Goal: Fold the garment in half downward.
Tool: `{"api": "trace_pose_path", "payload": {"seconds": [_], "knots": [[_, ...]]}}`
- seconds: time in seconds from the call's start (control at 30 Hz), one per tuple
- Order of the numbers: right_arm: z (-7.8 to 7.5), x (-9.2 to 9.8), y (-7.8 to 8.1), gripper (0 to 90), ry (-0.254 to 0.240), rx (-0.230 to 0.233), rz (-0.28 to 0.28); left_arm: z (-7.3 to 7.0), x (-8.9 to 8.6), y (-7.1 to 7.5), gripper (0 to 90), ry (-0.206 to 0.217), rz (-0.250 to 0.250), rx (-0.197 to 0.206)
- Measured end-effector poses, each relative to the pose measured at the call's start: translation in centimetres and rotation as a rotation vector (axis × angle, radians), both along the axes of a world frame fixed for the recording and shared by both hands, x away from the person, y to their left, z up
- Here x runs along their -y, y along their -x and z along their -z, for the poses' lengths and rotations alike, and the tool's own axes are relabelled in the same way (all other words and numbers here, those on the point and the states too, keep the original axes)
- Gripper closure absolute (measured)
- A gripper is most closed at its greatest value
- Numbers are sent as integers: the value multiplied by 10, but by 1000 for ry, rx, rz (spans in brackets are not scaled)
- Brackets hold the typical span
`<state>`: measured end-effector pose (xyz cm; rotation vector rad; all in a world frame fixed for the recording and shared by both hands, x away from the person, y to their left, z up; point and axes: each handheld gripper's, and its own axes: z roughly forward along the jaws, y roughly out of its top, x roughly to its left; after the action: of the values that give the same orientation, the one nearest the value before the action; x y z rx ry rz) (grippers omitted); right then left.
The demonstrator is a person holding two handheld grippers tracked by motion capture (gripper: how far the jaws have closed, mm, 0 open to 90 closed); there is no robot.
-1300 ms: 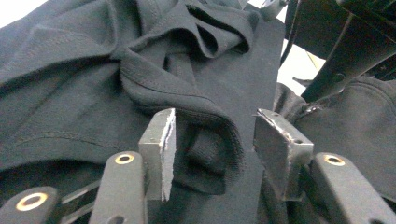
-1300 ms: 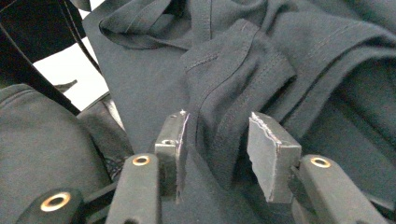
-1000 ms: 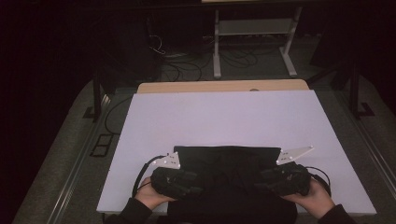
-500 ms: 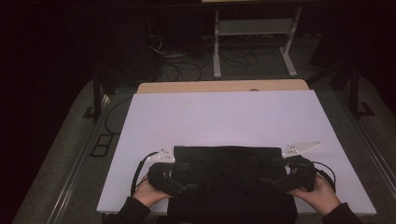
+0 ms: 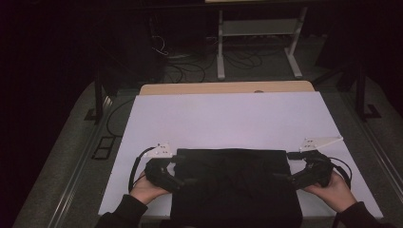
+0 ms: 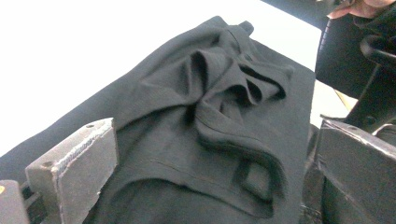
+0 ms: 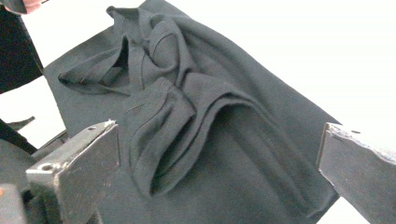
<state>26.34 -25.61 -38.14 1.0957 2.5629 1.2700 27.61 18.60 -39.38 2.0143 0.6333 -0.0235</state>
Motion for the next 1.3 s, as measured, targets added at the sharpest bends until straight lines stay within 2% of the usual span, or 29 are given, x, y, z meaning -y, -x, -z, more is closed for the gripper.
{"api": "trace_pose_path", "payload": {"seconds": [0.33, 0.57, 0.93, 1.3], "knots": [[-9, 5, -10, 0, 6, 19, -1, -8, -6, -7, 0, -1, -14, 21], [-13, 9, -16, 0, 4, 16, 14, -13, -11, -12, 0, -8, -30, 29], [-13, 13, -26, 0, 10, 4, 27, -18, -15, -19, 0, -17, -37, 34], [-8, 18, -36, 0, 4, -2, 33, -14, -22, -31, 0, 1, -69, 27]]}}
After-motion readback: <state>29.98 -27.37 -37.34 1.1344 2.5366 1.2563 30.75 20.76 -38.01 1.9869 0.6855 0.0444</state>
